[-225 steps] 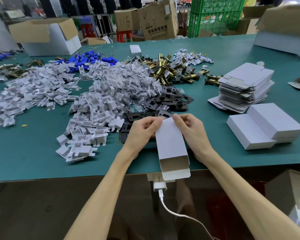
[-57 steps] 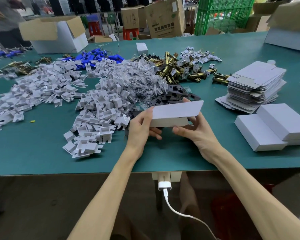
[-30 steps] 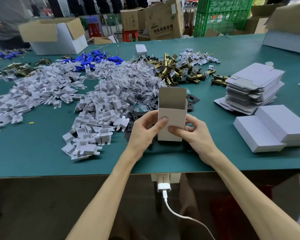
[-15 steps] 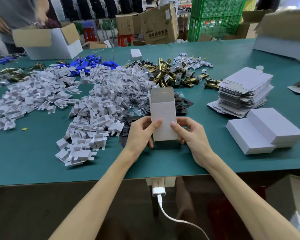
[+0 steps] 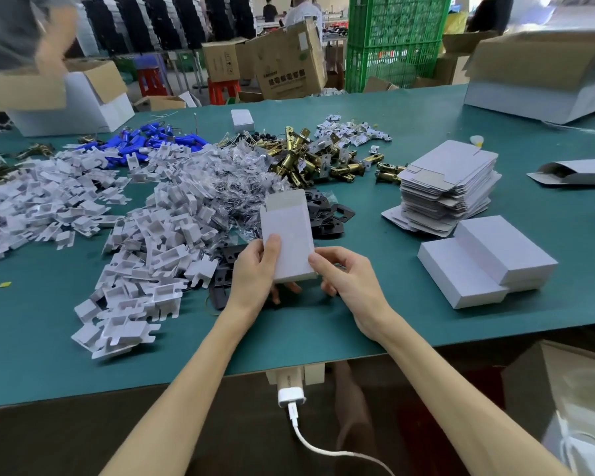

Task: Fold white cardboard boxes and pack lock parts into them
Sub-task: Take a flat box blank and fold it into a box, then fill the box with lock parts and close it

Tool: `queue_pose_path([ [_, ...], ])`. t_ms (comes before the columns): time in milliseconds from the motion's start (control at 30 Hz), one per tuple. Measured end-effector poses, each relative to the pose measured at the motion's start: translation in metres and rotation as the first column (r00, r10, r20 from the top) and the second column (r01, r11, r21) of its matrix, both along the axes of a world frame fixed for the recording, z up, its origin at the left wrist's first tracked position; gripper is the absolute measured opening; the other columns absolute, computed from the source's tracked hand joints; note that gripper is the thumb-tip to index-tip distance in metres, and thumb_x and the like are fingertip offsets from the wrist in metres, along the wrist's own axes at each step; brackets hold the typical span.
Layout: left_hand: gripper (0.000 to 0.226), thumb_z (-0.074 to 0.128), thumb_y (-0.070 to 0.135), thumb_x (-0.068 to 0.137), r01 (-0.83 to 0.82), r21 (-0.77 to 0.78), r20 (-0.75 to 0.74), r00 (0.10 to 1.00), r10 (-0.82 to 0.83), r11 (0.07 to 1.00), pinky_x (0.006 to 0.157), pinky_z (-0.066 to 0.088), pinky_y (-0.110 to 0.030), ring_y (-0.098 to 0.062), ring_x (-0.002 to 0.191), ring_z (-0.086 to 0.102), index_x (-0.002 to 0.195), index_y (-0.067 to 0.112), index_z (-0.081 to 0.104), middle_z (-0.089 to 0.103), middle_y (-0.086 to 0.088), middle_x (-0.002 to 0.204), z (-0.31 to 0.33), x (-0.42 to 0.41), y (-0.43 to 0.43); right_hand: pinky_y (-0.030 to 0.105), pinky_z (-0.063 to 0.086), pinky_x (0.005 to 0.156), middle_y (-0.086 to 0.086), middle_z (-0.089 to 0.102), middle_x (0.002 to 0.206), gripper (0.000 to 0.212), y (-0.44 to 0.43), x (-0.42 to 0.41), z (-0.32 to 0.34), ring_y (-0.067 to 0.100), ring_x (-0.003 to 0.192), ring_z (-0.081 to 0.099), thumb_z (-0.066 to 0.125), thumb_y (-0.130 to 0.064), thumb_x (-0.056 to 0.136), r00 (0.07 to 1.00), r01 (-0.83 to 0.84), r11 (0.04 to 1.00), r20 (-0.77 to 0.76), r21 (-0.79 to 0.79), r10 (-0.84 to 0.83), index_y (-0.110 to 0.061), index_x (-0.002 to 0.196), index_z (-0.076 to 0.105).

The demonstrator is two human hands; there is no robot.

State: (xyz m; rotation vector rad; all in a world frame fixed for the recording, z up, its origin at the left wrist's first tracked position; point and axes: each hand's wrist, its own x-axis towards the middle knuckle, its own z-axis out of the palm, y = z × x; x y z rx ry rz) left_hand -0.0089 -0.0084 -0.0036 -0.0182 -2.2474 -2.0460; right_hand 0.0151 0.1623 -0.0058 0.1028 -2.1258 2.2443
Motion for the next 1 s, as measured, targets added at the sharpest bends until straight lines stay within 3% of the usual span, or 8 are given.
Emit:
queue_pose_path([
  [333, 0.044, 0.051, 0.045, 0.107, 0.009, 0.027, 0.0, 1.0, -0.009, 1.0, 0.029, 0.037, -0.025, -0.038, 0.057, 0.073, 0.11, 0.002, 0.059, 0.076, -0.018, 0.083, 0.0, 0.001, -0.001, 0.025, 0.047, 0.058, -0.012, 0.069, 0.075, 0.016, -0.003, -0.001, 0.0, 0.009, 0.057, 0.057, 0.067, -0.03, 0.099, 1.0, 0.008, 1.0, -0.006, 0.026, -0.007, -0.018, 0.108, 0.072],
  [500, 0.043, 0.05, 0.048, 0.106, -0.012, 0.051, 0.008, 1.0, 0.011, 0.999, 0.031, 0.039, -0.026, -0.037, 0.058, 0.073, 0.111, 0.006, 0.059, 0.076, -0.015, 0.082, 0.0, 0.001, -0.003, 0.022, 0.046, 0.053, -0.006, 0.072, 0.091, 0.017, -0.004, -0.007, 0.006, 0.011, 0.061, 0.059, 0.063, -0.034, 0.101, 0.999, -0.014, 0.992, -0.033, 0.122, 0.018, -0.022, 0.112, 0.067],
  [667, 0.046, 0.052, 0.05, 0.103, -0.009, 0.073, 0.019, 1.0, 0.008, 0.997, 0.032, 0.039, -0.026, -0.037, 0.059, 0.073, 0.109, 0.005, 0.057, 0.074, -0.016, 0.08, 0.0, 0.001, -0.003, 0.025, 0.051, 0.075, -0.001, 0.067, 0.106, 0.025, -0.011, -0.079, 0.045, 0.013, 0.089, 0.064, 0.061, -0.035, 0.1, 0.986, 0.127, 0.932, -0.148, 0.34, -0.081, -0.015, 0.114, 0.065],
  [767, 0.047, 0.051, 0.051, 0.101, -0.014, 0.089, 0.033, 0.999, 0.011, 0.996, 0.032, 0.038, -0.027, -0.035, 0.058, 0.072, 0.108, 0.004, 0.055, 0.074, -0.016, 0.078, 0.001, 0.002, -0.003, 0.03, 0.048, 0.095, 0.009, 0.057, 0.125, 0.039, -0.021, -0.137, 0.063, 0.02, 0.111, 0.057, 0.059, -0.038, 0.101, 0.98, 0.158, 0.852, -0.186, 0.498, -0.073, -0.01, 0.128, 0.057],
  [833, 0.049, 0.052, 0.053, 0.098, -0.021, 0.103, 0.039, 0.999, 0.017, 0.994, 0.032, 0.037, -0.027, -0.033, 0.056, 0.071, 0.108, 0.005, 0.055, 0.074, -0.017, 0.077, 0.002, 0.001, -0.003, 0.04, 0.037, 0.112, 0.016, 0.045, 0.142, 0.051, -0.027, -0.171, 0.066, 0.03, 0.131, 0.043, 0.056, -0.038, 0.103, 0.984, 0.146, 0.743, -0.176, 0.654, -0.038, -0.007, 0.142, 0.047],
  [900, 0.05, 0.053, 0.054, 0.097, -0.026, 0.113, 0.04, 0.999, 0.021, 0.993, 0.032, 0.037, -0.026, -0.03, 0.054, 0.07, 0.108, 0.005, 0.056, 0.073, -0.018, 0.077, 0.002, 0.0, -0.003, 0.044, 0.026, 0.117, 0.019, 0.034, 0.153, 0.058, -0.034, -0.198, 0.068, 0.035, 0.143, 0.028, 0.054, -0.038, 0.104, 0.983, 0.156, 0.63, -0.184, 0.761, -0.021, -0.004, 0.149, 0.038],
  [1000, 0.049, 0.053, 0.055, 0.096, -0.022, 0.112, 0.042, 0.999, 0.017, 0.993, 0.032, 0.037, -0.026, -0.026, 0.051, 0.068, 0.108, 0.008, 0.057, 0.073, -0.018, 0.074, -0.001, -0.002, -0.003, 0.048, 0.022, 0.122, 0.018, 0.019, 0.164, 0.07, -0.04, -0.228, 0.063, 0.037, 0.151, 0.017, 0.054, -0.037, 0.104, 0.984, 0.158, 0.506, -0.178, 0.848, -0.01, -0.004, 0.157, 0.022],
])
